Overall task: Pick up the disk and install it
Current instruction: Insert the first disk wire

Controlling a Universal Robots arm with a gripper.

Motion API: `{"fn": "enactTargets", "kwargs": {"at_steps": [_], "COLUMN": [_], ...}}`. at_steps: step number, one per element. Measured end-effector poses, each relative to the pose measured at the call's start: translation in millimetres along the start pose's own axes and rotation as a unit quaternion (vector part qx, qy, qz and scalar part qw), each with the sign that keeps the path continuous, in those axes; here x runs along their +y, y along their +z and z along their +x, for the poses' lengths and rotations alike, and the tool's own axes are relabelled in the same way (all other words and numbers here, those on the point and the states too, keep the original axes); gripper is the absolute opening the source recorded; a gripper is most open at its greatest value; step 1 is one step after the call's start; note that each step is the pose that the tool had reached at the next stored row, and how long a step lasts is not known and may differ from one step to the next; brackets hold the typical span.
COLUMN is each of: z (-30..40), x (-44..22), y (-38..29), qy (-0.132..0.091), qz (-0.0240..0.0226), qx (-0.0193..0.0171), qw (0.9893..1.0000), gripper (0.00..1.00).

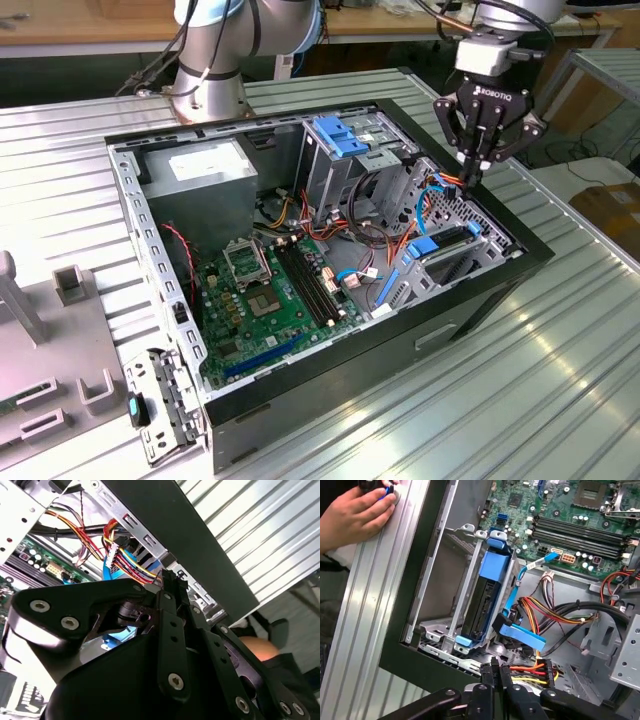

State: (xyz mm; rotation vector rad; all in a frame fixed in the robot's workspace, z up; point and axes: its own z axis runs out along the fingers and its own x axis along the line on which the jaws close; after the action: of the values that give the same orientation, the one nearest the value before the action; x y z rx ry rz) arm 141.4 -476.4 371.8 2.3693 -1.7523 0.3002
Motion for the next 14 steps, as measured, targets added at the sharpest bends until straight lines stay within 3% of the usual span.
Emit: {"fn": "enactTargets", "kwargs": {"at_steps": [4,7,8,9,11,13,14], "z": [-0.4,1.3,3.2,4.4,6.7,14.0,21.6], "x": [0.3,2.0,2.9,3.3,4.1,6.4,8.8], "y": [1.3,2.0,2.6,3.0,3.7,5.8,8.7], "qy": [0.027,0.030,0.030,0.031,0.031,0.032,0.032], "qz": [-0.0079,-0.0082,-0.0061,-0.0031,-0.0001,0.0014,0.0014], "qx": [0.0004,-0.0008,-0.0084,-0.0188,-0.0301,-0.0356,-0.0358], "qw": [0.9996,0.9995,0.9995,0.9993,0.9991,0.9989,0.9989], "gripper": [0.16,0.16,0.16,0.16,0.16,0.16,0.16]}}
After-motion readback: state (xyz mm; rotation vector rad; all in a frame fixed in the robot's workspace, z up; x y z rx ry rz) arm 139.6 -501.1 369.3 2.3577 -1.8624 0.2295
